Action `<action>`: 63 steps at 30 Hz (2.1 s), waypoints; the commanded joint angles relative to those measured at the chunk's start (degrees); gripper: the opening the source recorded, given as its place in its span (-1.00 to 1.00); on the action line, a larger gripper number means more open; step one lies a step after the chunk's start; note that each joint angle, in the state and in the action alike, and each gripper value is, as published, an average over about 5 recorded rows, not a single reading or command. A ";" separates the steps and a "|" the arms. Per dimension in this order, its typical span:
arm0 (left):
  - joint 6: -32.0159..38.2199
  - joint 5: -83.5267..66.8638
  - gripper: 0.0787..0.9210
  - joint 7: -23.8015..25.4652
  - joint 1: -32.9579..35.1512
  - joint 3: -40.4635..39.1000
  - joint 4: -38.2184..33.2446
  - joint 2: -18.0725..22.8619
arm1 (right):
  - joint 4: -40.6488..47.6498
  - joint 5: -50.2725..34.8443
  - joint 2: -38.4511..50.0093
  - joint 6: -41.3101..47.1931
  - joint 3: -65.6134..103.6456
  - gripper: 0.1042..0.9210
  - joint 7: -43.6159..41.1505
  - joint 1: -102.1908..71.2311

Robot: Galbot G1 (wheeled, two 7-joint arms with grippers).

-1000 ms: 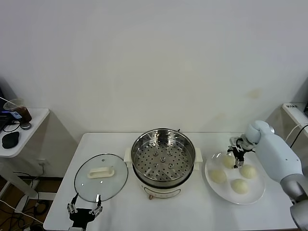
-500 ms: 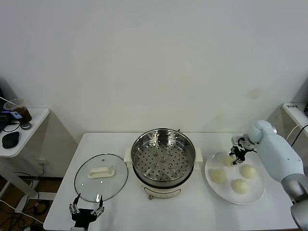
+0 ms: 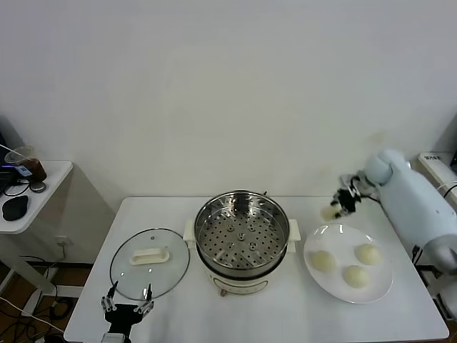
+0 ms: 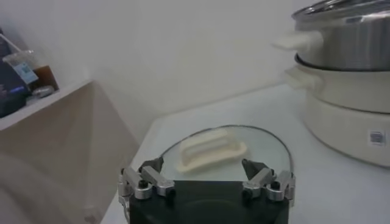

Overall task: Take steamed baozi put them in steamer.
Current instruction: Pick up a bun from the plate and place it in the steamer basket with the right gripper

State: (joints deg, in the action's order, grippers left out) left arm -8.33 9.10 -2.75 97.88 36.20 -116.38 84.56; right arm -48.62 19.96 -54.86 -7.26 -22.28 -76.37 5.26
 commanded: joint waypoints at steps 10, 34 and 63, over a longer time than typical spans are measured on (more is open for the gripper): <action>-0.03 -0.30 0.77 -0.19 -0.79 0.25 -0.26 0.34 | -11.08 -20.95 -10.21 -27.57 -22.14 -0.25 -1.04 16.88; 0.05 -0.55 0.77 -0.98 -0.81 0.26 0.31 1.21 | -15.43 10.22 -15.12 -40.17 -22.16 -0.26 1.58 8.14; -0.02 -1.51 0.77 -1.15 -1.73 0.46 1.26 1.39 | -5.90 14.37 -21.96 -40.09 -17.90 0.09 5.17 5.05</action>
State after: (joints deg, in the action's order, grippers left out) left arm -8.32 7.63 -3.93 96.14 36.65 -115.31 85.97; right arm -56.31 33.43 -75.48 -47.05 -40.63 -71.81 10.63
